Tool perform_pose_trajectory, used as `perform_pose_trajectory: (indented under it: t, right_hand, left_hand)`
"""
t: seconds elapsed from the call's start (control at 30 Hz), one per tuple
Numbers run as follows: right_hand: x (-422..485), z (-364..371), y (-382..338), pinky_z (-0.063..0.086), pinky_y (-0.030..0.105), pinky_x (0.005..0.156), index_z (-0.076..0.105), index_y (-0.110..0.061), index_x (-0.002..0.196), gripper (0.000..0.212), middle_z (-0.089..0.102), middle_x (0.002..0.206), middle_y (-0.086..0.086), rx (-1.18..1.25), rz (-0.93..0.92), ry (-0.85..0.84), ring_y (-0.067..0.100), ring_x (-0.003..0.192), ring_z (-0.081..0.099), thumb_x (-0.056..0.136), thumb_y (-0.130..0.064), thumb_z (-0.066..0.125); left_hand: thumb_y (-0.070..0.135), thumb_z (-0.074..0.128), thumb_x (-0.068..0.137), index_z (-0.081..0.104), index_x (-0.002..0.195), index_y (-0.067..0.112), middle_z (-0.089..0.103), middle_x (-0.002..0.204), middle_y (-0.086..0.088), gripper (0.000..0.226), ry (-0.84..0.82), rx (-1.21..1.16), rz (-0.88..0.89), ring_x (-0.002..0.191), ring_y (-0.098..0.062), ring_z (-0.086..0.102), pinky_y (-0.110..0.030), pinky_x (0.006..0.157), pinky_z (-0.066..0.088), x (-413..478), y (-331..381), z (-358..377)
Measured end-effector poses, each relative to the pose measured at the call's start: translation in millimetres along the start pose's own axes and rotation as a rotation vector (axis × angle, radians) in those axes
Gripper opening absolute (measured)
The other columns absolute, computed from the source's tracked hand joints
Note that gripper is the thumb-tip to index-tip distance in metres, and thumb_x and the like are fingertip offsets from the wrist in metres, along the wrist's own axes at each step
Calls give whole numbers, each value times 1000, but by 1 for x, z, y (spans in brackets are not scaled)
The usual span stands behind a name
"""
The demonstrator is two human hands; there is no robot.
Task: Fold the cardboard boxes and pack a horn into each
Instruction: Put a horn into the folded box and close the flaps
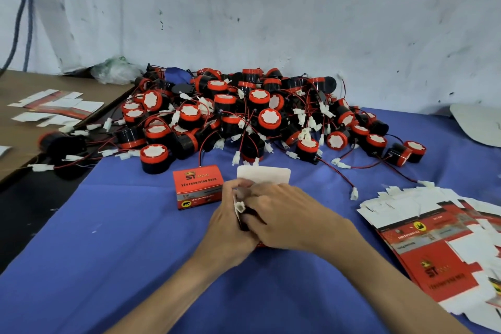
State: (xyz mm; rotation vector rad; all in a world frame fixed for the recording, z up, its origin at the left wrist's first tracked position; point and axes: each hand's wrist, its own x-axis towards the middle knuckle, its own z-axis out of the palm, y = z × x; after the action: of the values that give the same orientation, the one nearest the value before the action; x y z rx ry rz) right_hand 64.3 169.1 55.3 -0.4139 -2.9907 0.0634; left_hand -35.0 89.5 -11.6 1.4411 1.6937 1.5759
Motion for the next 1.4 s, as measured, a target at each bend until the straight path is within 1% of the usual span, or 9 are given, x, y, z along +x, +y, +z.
perform_pose_trajectory:
  t: [0.13,0.27,0.5,0.67,0.77,0.87,1.07,1.23,1.4]
  right_hand:
    - [-1,4,2,28,25,85,71,-19,97,61,56,103,-2,23,22,-89,11,100,46,93,-57,24]
    - [-1,8,2,29,32,101,68,-15,96,48,60,108,-4,24,-27,-49,11,106,49,101,-43,29]
    - [-7,4,12,34,32,93,67,-23,100,32,61,113,-16,77,-65,-81,6,111,48,99,-37,38]
    - [-7,9,8,37,30,65,62,-29,108,21,54,116,-14,34,32,20,14,109,50,93,-27,47]
    - [-8,10,11,37,30,83,69,-32,108,25,56,123,-15,37,-34,26,9,116,47,96,-33,47]
    - [-11,9,15,28,29,105,71,-29,104,28,55,124,-7,3,-166,26,11,123,41,97,-31,44]
    - [-29,10,31,44,21,78,64,-3,80,7,58,90,6,283,57,721,13,84,53,82,-3,58]
    - [-50,41,24,45,11,86,71,-6,88,16,71,96,-3,531,50,618,8,92,65,85,-4,56]
    - [-50,52,18,43,13,61,47,-30,109,29,64,65,-10,1185,330,630,-1,62,57,88,-43,63]
  left_hand:
    - [10,66,70,33,115,36,61,101,27,61,-47,-44,25,94,-1,63,-19,76,52,-1,-1,1]
    - [13,63,68,31,116,44,58,101,29,66,-51,-72,-6,94,-2,63,-22,69,54,-1,-5,2]
    - [13,70,70,26,125,32,52,118,17,73,-161,-91,-21,106,6,56,-13,85,46,-2,-3,-5]
    - [9,57,67,42,113,20,55,106,5,49,-145,-171,-70,97,-8,59,-12,79,45,12,2,-13]
    - [14,52,91,52,100,10,58,92,0,9,-26,-214,2,117,-26,54,-17,81,43,8,-14,-12]
    - [33,30,98,54,110,20,67,102,10,30,-21,-215,-24,111,-7,58,-14,84,45,2,1,-4]
    - [19,60,94,40,111,50,64,104,12,40,54,-112,-37,102,-10,63,-28,84,52,7,-8,6]
    - [11,65,90,17,133,53,59,110,23,77,128,-88,73,109,0,57,-15,89,46,4,-8,11]
    - [5,68,84,62,93,19,65,95,17,18,169,207,227,93,0,61,-19,76,48,6,-7,5]
